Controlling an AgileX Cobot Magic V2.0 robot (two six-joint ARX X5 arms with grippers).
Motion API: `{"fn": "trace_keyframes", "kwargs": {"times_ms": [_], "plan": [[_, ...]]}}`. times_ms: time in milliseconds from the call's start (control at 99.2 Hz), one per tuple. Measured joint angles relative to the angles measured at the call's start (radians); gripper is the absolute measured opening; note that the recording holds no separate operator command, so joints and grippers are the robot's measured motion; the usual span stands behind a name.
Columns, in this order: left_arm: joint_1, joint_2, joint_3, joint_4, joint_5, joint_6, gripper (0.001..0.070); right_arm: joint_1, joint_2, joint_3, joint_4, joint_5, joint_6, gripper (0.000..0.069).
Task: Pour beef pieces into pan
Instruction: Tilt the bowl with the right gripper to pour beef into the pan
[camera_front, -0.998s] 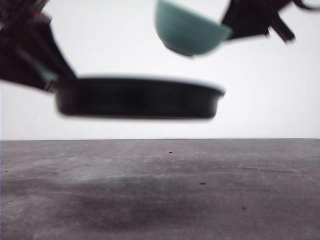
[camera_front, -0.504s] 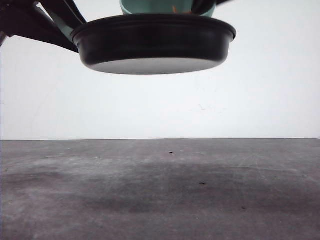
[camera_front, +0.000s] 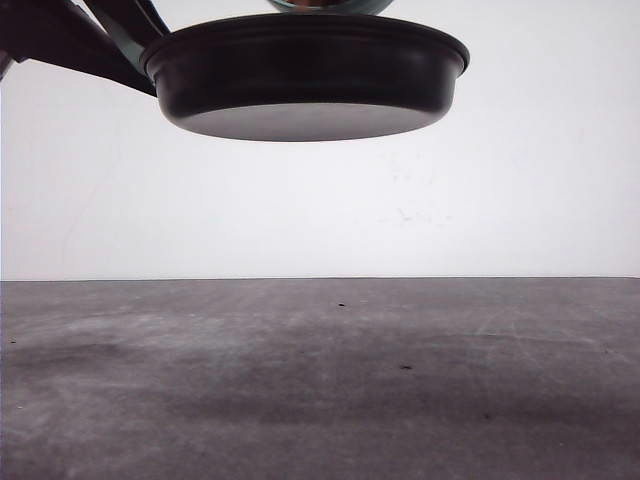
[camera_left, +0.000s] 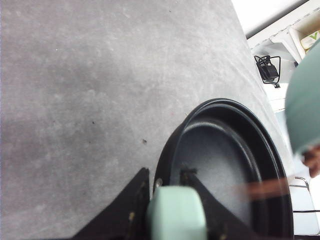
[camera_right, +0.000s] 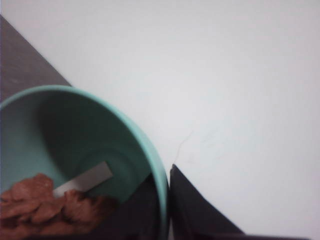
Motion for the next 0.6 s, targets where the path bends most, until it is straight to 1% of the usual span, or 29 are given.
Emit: {"fn": "trace_keyframes", "kwargs": {"times_ms": [91,161,302,464,605], "plan": [[0.0,0.0,0.0,0.0,0.0,0.0,0.0056,0.0,0.004,0.0,0.053,-0.004,-0.119,0.0013],[0.0,0.0,0.0,0.0,0.0,0.0,0.0056,0.0,0.006,0.0,0.106,-0.031,-0.203,0.0013],[0.0,0.001,0.008,-0.004,-0.001,0.0,0.0055,0.003,0.006,0.0,0.195,-0.082,-0.335,0.0013],[0.0,0.002,0.036,-0.003,-0.002,0.0,0.0055,0.003,0.006,0.0,0.199,-0.09,-0.401,0.0013],[0.0,0.016,0.049,-0.01,-0.005,0.001,0.0055,0.014,0.006,0.0,0.22,-0.126,-0.436,0.0013]]}}
